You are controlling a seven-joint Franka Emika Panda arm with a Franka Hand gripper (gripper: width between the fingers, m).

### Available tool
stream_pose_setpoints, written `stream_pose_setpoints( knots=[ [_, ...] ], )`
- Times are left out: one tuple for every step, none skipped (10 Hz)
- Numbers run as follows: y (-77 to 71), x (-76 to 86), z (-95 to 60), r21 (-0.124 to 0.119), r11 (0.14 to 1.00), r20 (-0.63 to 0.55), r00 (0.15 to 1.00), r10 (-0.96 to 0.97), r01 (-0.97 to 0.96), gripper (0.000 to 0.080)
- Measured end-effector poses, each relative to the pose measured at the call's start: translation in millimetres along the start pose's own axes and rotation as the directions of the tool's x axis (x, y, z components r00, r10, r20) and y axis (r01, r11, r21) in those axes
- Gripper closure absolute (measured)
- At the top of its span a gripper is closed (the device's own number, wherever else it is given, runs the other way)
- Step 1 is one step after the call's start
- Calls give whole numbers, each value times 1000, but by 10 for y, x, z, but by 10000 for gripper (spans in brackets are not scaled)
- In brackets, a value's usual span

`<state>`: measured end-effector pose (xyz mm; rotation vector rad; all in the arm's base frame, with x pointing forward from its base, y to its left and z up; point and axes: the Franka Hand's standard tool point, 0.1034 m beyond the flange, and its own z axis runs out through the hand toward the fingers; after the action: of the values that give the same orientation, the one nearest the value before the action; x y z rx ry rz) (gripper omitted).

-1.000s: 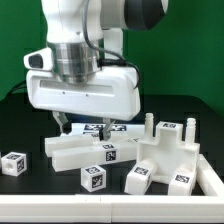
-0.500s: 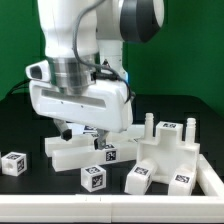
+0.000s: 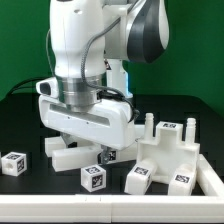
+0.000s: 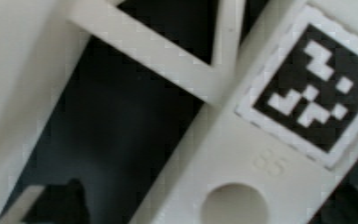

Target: Assemble chair

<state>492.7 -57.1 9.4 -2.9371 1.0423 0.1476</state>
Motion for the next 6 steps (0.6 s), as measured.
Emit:
stream_pose_setpoints(
  knots=[
    [1,-1,1,0,1000,0,1000,0,0,264],
    [1,0,1,0,1000,0,1000,0,0,398],
    [-1,2,-2,0,1000,0,1000,-1,1,517],
    [-1,1,-1,0,1000,0,1000,0,0,517],
    [-1,-3,-2,0,1000,-2,1000,-6,6,517],
    [2,-54,4,-4,1000,-3,1000,-30,30,517]
  ],
)
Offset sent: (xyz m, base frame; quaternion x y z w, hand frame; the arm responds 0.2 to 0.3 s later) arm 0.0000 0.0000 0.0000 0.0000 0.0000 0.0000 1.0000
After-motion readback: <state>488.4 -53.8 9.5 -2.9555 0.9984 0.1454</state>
